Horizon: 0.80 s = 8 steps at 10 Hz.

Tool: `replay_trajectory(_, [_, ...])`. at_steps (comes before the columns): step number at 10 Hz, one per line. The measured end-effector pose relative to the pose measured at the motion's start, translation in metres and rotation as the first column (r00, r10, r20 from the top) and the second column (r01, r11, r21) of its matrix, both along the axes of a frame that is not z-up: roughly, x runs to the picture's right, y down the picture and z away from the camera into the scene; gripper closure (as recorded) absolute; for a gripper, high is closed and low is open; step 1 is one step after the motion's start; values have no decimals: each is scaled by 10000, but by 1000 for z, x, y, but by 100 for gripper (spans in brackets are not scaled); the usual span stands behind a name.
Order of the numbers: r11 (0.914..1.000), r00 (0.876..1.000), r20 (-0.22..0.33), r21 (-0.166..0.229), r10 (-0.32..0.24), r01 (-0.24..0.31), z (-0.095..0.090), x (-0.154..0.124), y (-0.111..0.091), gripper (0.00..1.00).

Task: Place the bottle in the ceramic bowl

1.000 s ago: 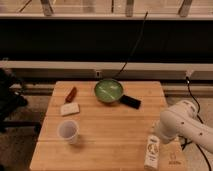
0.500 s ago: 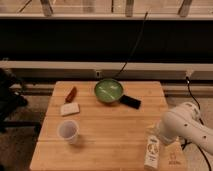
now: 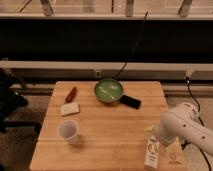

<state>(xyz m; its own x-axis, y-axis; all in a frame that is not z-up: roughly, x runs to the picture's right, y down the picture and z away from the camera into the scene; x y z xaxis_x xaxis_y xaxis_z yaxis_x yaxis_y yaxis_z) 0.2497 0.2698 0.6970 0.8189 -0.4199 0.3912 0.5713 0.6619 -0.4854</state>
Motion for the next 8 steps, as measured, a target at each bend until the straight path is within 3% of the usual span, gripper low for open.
replay_trajectory(3, [9967,9958,459,-142,-798,805,2,2,5,20])
replay_trajectory(8, [9893,9824,1260,-290,-1382,1429,9,3,17,20])
